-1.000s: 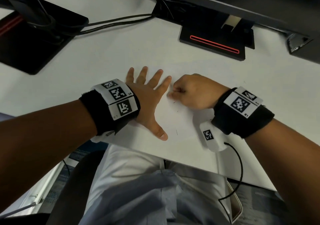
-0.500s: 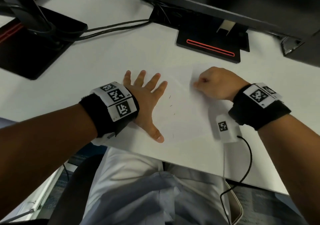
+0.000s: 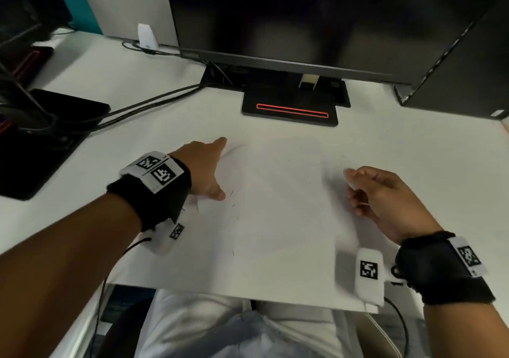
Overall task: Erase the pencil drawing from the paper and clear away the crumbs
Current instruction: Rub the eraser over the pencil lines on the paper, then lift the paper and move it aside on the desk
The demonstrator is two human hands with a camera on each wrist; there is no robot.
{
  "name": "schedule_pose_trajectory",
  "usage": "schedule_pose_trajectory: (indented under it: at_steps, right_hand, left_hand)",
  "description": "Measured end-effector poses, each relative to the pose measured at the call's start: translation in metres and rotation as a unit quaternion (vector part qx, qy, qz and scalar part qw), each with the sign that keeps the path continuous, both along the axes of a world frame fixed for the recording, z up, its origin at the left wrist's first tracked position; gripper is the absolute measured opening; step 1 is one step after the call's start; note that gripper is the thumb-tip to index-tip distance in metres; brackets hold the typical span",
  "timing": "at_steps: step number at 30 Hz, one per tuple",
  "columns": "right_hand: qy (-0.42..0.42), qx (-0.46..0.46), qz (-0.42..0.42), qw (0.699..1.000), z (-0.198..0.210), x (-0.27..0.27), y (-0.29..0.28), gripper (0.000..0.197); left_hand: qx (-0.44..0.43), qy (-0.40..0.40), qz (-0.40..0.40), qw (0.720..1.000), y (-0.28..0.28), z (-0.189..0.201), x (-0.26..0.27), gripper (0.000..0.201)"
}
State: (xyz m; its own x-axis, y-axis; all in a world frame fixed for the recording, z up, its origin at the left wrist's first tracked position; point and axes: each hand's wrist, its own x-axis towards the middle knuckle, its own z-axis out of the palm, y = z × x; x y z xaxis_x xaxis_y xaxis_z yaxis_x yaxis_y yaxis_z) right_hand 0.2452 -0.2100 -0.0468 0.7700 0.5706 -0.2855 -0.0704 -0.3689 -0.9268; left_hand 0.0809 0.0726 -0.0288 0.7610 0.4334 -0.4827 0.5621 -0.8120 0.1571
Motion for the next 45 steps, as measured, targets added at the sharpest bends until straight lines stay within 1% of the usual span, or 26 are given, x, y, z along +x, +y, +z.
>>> schedule_pose_trajectory:
  at_steps: [2,4,6,8,10,13,16,17,18,20,22,24,26,28,31,33,35,38,41,43,45]
  right_hand:
    - [-0.031,-0.006,-0.003,1.0,-0.002,0.002,-0.003,0.043]
    - [-0.055,0.001,-0.009,0.998,-0.003,0.006,-0.004,0.047]
    - [-0.088,0.006,-0.014,0.996,-0.002,0.007,-0.004,0.048]
    - [-0.12,0.008,-0.015,0.993,-0.001,0.009,-0.004,0.048]
    - [-0.135,0.017,-0.021,0.991,0.001,0.012,-0.006,0.044]
    - [-0.128,0.046,-0.014,0.991,0.004,0.016,-0.009,0.036]
    - [-0.119,0.078,0.001,0.99,0.012,0.018,-0.014,0.036]
    - [-0.122,0.092,0.004,0.988,0.014,0.018,-0.016,0.036]
    - [-0.132,0.106,-0.005,0.986,0.018,0.017,-0.017,0.034]
    - [-0.18,0.126,-0.037,0.975,0.028,0.016,-0.019,0.026]
    - [-0.228,0.122,-0.072,0.963,0.036,0.016,-0.02,0.018]
    - [-0.263,0.11,-0.082,0.955,0.041,0.016,-0.021,0.013]
    - [-0.275,0.084,-0.065,0.955,0.041,0.015,-0.021,0.013]
    - [-0.273,0.087,-0.042,0.957,0.041,0.014,-0.022,0.014]
    - [-0.283,0.102,-0.082,0.95,0.043,0.017,-0.023,0.015]
    - [-0.288,0.094,-0.08,0.95,0.043,0.018,-0.023,0.014]
    - [-0.282,0.1,-0.083,0.951,0.043,0.017,-0.022,0.011]
    - [-0.299,0.098,-0.089,0.945,0.047,0.016,-0.022,0.009]
    - [-0.289,0.124,-0.087,0.945,0.052,0.013,-0.017,0.011]
    - [-0.305,0.119,-0.094,0.94,0.054,0.01,-0.013,0.01]
    - [-0.308,0.118,-0.092,0.94,0.059,0.009,-0.009,0.009]
  left_hand:
    - [-0.015,0.0,0.002,1.0,-0.004,0.0,0.003,0.072]
    - [-0.032,-0.034,0.011,0.999,-0.007,0.0,0.004,0.046]
    - [-0.062,-0.104,0.024,0.992,-0.009,0.0,0.002,0.026]
    - [-0.103,-0.201,0.053,0.973,-0.012,0.004,-0.003,0.015]
    - [-0.142,-0.295,0.061,0.943,-0.017,0.01,-0.008,0.016]
    - [-0.164,-0.409,0.069,0.895,-0.024,0.016,-0.012,0.013]
    - [-0.209,-0.508,0.08,0.832,-0.032,0.023,-0.011,0.015]
    - [-0.221,-0.529,0.082,0.815,-0.034,0.026,-0.01,0.017]
    - [-0.226,-0.541,0.082,0.806,-0.036,0.028,-0.01,0.02]
    - [-0.241,-0.554,0.092,0.792,-0.037,0.031,-0.009,0.03]
    - [-0.27,-0.565,0.116,0.771,-0.035,0.034,-0.007,0.041]
    - [-0.285,-0.582,0.138,0.749,-0.034,0.036,-0.005,0.049]
    - [-0.286,-0.588,0.145,0.742,-0.035,0.04,-0.005,0.056]
    - [-0.292,-0.586,0.139,0.743,-0.038,0.043,-0.005,0.063]
    - [-0.259,-0.608,0.159,0.734,-0.035,0.047,-0.009,0.074]
    - [-0.246,-0.609,0.166,0.736,-0.035,0.048,-0.01,0.077]
    - [-0.239,-0.608,0.162,0.74,-0.036,0.048,-0.011,0.079]
    - [-0.198,-0.61,0.168,0.748,-0.034,0.049,-0.011,0.078]
    - [-0.185,-0.631,0.184,0.73,-0.024,0.051,-0.012,0.073]
    - [-0.182,-0.636,0.179,0.728,-0.024,0.057,-0.015,0.071]
    - [-0.204,-0.639,0.174,0.721,-0.022,0.059,-0.019,0.068]
